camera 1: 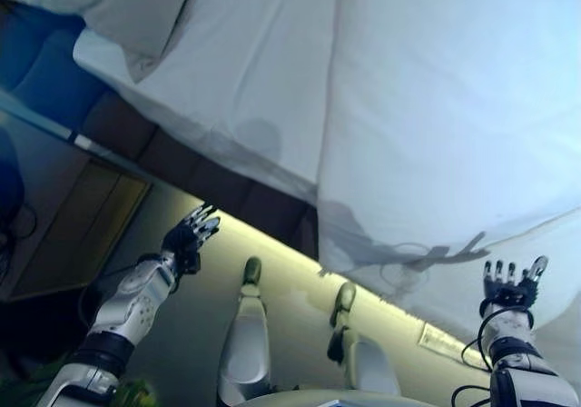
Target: Make the bed neatly
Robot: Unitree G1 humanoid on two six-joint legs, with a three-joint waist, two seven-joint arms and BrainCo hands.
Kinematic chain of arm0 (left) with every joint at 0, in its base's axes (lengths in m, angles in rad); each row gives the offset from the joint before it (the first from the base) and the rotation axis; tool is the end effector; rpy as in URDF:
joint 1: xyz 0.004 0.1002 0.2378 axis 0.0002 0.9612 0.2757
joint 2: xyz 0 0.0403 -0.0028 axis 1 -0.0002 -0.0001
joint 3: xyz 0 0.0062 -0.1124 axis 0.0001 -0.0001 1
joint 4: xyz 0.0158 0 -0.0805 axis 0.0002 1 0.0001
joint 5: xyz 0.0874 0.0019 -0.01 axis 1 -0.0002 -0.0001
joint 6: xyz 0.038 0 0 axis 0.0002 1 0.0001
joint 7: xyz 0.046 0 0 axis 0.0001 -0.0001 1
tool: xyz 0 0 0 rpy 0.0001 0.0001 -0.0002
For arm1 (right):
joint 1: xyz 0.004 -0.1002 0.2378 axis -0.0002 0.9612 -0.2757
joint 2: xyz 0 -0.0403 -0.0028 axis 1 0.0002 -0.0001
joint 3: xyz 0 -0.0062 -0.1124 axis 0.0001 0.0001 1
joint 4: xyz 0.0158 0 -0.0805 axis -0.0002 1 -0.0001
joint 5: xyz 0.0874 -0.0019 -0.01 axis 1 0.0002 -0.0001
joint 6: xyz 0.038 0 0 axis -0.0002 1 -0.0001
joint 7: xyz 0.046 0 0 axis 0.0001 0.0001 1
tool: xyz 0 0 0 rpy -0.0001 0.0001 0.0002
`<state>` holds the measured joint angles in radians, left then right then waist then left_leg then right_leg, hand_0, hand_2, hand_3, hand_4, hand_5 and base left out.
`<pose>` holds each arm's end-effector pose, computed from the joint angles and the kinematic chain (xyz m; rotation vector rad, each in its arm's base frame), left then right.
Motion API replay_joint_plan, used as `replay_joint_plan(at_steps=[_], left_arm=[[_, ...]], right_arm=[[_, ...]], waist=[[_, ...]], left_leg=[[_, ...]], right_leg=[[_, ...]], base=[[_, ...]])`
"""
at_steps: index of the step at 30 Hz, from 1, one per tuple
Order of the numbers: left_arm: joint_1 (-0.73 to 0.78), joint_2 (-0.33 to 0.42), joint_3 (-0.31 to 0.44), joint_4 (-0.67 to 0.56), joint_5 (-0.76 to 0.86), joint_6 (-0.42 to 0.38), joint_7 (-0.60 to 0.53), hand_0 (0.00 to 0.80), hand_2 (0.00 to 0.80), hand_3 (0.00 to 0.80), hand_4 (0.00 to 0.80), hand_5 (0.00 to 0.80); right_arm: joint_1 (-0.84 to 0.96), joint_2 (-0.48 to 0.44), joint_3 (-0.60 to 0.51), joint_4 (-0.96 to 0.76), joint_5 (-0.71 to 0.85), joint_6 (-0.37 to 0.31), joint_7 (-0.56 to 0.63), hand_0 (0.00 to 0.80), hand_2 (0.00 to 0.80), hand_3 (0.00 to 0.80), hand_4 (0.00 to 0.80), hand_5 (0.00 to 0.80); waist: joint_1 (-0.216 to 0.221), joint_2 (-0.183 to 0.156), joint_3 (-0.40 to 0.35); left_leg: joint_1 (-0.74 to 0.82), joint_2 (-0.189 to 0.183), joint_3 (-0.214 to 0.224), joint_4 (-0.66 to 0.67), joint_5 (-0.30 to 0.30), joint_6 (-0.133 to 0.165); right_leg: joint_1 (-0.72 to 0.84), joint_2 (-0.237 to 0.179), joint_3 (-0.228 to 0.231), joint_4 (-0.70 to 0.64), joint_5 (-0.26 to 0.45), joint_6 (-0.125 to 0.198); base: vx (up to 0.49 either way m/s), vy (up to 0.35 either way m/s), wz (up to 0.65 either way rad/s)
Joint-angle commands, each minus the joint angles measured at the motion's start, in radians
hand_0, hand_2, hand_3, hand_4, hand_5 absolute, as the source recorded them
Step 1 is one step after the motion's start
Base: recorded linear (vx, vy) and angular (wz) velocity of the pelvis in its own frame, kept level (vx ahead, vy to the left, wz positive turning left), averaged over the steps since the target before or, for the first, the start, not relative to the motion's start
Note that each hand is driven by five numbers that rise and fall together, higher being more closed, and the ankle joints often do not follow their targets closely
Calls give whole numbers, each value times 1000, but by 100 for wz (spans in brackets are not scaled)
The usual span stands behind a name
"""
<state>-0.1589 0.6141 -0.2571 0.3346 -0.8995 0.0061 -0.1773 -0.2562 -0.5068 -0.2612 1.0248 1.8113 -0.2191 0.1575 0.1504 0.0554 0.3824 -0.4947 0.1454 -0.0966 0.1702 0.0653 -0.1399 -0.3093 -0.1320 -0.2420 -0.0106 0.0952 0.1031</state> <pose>0.2137 0.2515 0.0314 -0.2545 0.2559 -0.1940 0.1749 -0.3351 -0.0143 1.2800 -0.1970 -0.9016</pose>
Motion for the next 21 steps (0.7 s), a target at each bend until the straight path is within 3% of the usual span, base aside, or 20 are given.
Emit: replay_joint_plan(at_steps=[1, 10, 21], left_arm=[[-6, 7, 17, -33, -3, -46, -16, 0, 0, 0, 0, 0], [-7, 29, 31, -50, -20, -77, -22, 0, 0, 0, 0, 0], [-34, 66, 42, 7, -56, -78, -47, 0, 0, 0, 0, 0]], right_arm=[[-3, -73, -38, -55, 86, -74, 24, 0, 0, 0, 0, 0], [-47, -177, -73, -15, 140, -32, 27, 0, 0, 0, 0, 0], [-155, -301, -103, 144, 114, 32, -48, 0, 0, 0, 0, 0]], waist=[[-14, -34, 30], [-10, -14, 56], [1, 8, 12]], left_leg=[[-173, -10, -27, 158, -14, -17], [-309, -39, -18, 276, -39, 8], [-431, -81, -37, 368, -63, 32]], right_leg=[[-109, -206, 21, 104, 35, 127], [-348, -224, 59, 304, -10, 108], [-549, -222, 123, 485, -43, 91]], base=[[-65, -50, 11], [-10, -11, 20], [30, -8, 7]])
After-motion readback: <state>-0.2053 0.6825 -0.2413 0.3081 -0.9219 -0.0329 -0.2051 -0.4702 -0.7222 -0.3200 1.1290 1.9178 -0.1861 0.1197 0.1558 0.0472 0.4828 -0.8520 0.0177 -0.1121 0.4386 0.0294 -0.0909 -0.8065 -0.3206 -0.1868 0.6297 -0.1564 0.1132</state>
